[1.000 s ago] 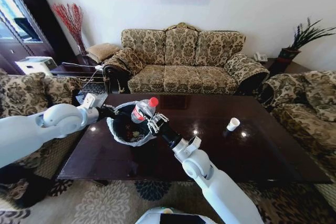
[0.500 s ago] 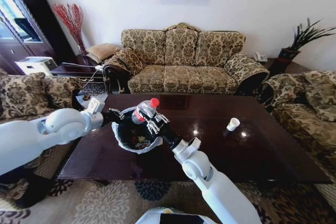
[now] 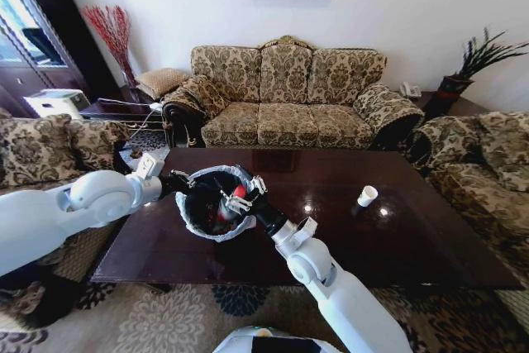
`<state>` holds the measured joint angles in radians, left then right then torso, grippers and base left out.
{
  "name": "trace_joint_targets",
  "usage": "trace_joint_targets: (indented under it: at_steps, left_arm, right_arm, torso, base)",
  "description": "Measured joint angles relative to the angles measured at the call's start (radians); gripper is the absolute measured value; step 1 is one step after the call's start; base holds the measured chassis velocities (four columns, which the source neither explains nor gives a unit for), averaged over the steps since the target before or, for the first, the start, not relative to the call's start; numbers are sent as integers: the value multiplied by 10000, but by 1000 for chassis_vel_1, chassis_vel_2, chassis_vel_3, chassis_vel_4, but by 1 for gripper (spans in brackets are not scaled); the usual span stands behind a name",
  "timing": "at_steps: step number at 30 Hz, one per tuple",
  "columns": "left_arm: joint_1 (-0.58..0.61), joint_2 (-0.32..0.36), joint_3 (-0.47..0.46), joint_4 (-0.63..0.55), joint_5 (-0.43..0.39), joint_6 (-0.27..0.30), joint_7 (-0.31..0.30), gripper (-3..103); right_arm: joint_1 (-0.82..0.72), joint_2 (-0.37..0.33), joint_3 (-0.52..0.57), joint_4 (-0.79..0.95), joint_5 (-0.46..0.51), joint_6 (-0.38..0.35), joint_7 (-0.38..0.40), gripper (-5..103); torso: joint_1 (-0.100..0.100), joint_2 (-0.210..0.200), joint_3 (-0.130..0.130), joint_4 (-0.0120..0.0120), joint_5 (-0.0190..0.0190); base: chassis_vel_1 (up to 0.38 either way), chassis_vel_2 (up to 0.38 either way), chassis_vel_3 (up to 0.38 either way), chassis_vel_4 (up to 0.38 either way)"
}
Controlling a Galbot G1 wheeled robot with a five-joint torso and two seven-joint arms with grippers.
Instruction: Move to the front of the table and place the trash on the table into the trash bin.
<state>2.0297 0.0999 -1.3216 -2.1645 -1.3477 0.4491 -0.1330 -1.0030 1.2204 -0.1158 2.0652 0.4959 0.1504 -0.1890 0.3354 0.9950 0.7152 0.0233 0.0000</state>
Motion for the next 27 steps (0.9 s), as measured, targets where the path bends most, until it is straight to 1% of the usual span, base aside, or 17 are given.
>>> trace_joint_targets:
  at_steps: [2,4,5,7,8,10,11,12,13,14,16,19,20,22,27]
  left_arm:
    - [4,-31,0,4,22,64,-8,0]
    - [5,-55,0,6,31,127,-21,0]
    - [3,-85,0,22,38,151,-36,0]
    - [-24,-146,-8,70,52,182,-116,0]
    - [-24,-146,-8,70,52,182,-116,0]
    - [-78,-231,-25,86,72,284,-201,0]
    - [-112,-267,-37,87,82,412,-249,0]
    - [-131,-302,-44,82,102,483,-285,0]
    - [-131,-302,-44,82,102,483,-285,0]
    - [-152,-361,-53,85,145,564,-324,0]
    - [-155,-377,-57,86,149,569,-325,0]
    - [-166,-443,-82,96,164,556,-340,0]
    - [-166,-443,-82,96,164,556,-340,0]
    - [-176,-465,-82,66,170,549,-340,0]
    - [-240,-509,-106,-37,156,527,-340,0]
  right_arm:
    - [-41,-88,206,381,-17,101,-82,97]
    - [-85,-157,375,602,-115,158,-29,99]
    - [-159,-247,600,800,-264,181,184,100]
    - [-383,-394,956,1117,-511,84,975,100]
    - [-383,-394,956,1117,-511,84,975,100]
    - [-888,-478,1318,1484,-529,-153,2107,100]
    - [-1147,-482,1497,1572,-488,-206,2436,100]
    - [-1377,-479,1685,1604,-471,-210,2663,100]
    - [-1377,-479,1685,1604,-471,-210,2663,100]
    - [-1851,-451,2167,1605,-438,-190,3025,100]
    - [-1984,-435,2336,1604,-408,-186,3125,100]
    - [-2354,-349,3267,1518,-111,-197,3481,100]
    - [-2354,-349,3267,1518,-111,-197,3481,100]
    - [-2409,-314,3677,1446,78,-234,3589,100]
    - [-2503,-247,3927,1394,243,-293,3723,100]
  torso:
    - [0,0,0,0,0]
    - [1,0,0,0,0]
    - [1,0,0,0,-1]
    - [0,0,0,1,-3]
    - [0,0,0,1,-3]
    - [0,0,0,-1,0]
    - [1,0,0,-5,1]
    - [0,0,0,-2,3]
    - [0,0,0,-2,3]
    - [0,0,-1,-2,2]
    - [0,0,0,2,0]
    - [0,0,0,1,-1]
    - [0,0,0,1,-1]
    - [0,0,0,2,-2]
    - [0,0,0,-1,-2]
  base:
    - [0,0,0,0]
    - [0,0,0,0]
    - [0,0,0,0]
    - [0,0,0,0]
    - [0,0,0,0]
    - [0,0,0,0]
    - [0,0,0,0]
    - [0,0,0,0]
    - [0,0,0,0]
    - [0,0,0,0]
    - [0,0,0,0]
    - [-27,-41,30,18]
    - [-40,-70,61,22]
    - [-86,-85,89,79]
    - [-161,-143,174,150]
